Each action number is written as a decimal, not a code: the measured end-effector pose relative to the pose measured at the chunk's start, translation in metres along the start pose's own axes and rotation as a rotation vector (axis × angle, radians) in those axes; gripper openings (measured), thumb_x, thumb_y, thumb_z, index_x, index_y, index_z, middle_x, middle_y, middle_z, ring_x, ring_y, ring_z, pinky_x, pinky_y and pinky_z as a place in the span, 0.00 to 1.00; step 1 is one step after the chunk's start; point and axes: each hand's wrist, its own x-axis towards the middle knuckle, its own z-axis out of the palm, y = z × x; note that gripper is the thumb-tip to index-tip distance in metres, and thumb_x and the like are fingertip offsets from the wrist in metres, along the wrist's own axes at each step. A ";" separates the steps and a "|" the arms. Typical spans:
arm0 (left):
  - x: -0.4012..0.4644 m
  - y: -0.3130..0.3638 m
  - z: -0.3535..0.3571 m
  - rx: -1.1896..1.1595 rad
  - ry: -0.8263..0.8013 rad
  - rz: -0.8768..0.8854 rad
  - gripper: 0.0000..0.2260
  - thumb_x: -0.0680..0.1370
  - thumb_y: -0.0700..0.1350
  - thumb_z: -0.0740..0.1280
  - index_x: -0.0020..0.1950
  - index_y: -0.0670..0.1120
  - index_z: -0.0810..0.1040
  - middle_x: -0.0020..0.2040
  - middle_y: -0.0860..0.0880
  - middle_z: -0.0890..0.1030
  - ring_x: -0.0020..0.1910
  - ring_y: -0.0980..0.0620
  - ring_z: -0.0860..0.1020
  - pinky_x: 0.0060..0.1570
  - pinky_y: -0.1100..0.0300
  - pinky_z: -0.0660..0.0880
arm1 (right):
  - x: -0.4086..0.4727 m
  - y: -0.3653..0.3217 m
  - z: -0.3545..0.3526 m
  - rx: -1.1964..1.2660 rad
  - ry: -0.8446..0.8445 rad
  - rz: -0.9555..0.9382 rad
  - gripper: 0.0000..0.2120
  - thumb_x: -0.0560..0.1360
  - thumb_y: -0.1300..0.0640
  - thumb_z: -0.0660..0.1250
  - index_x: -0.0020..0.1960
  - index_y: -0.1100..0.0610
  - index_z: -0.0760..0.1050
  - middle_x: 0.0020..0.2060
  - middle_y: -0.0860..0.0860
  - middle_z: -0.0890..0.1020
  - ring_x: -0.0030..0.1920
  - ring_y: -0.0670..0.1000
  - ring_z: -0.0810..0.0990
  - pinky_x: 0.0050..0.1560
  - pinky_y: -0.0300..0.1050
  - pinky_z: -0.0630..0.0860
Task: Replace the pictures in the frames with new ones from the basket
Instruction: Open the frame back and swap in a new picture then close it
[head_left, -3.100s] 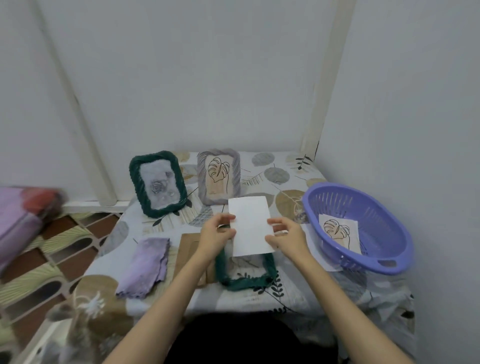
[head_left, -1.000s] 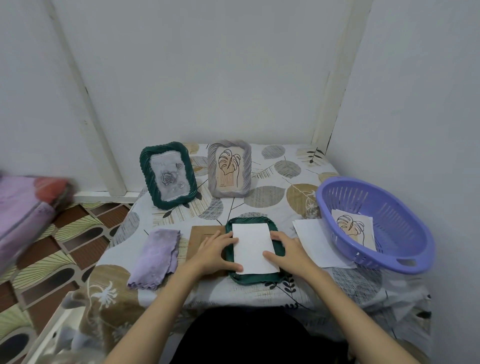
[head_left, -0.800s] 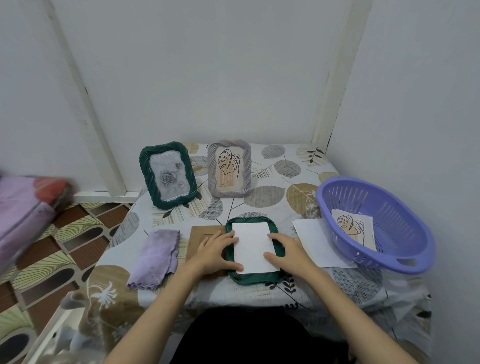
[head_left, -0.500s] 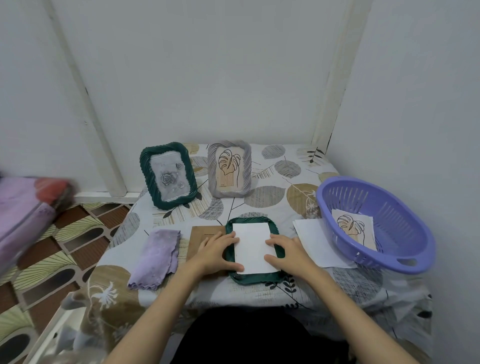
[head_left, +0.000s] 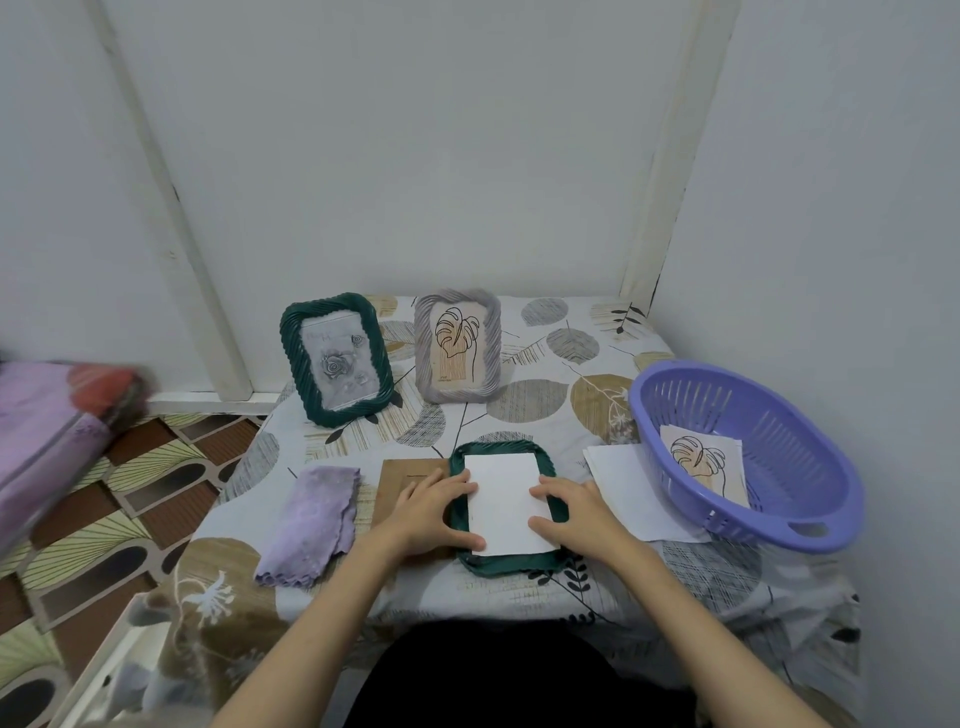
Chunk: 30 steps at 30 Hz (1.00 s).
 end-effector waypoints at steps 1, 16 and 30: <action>0.000 -0.001 0.000 -0.006 -0.003 0.004 0.38 0.68 0.59 0.71 0.73 0.53 0.60 0.77 0.58 0.52 0.76 0.52 0.46 0.74 0.47 0.43 | 0.000 0.001 0.000 0.000 -0.004 0.000 0.23 0.72 0.51 0.66 0.66 0.51 0.69 0.71 0.47 0.66 0.69 0.54 0.60 0.70 0.50 0.60; -0.009 -0.009 0.015 -0.169 0.637 -0.399 0.22 0.71 0.48 0.70 0.54 0.32 0.71 0.63 0.35 0.69 0.63 0.40 0.67 0.64 0.52 0.63 | -0.002 0.006 0.001 0.099 0.250 0.124 0.15 0.72 0.63 0.66 0.58 0.64 0.76 0.53 0.60 0.79 0.55 0.56 0.76 0.56 0.42 0.70; -0.009 0.016 -0.026 -0.296 0.757 -0.353 0.23 0.68 0.51 0.71 0.54 0.37 0.71 0.56 0.40 0.73 0.52 0.42 0.73 0.52 0.51 0.73 | -0.004 -0.016 -0.007 0.403 0.388 0.102 0.15 0.74 0.60 0.65 0.61 0.59 0.75 0.48 0.57 0.80 0.43 0.50 0.75 0.43 0.33 0.71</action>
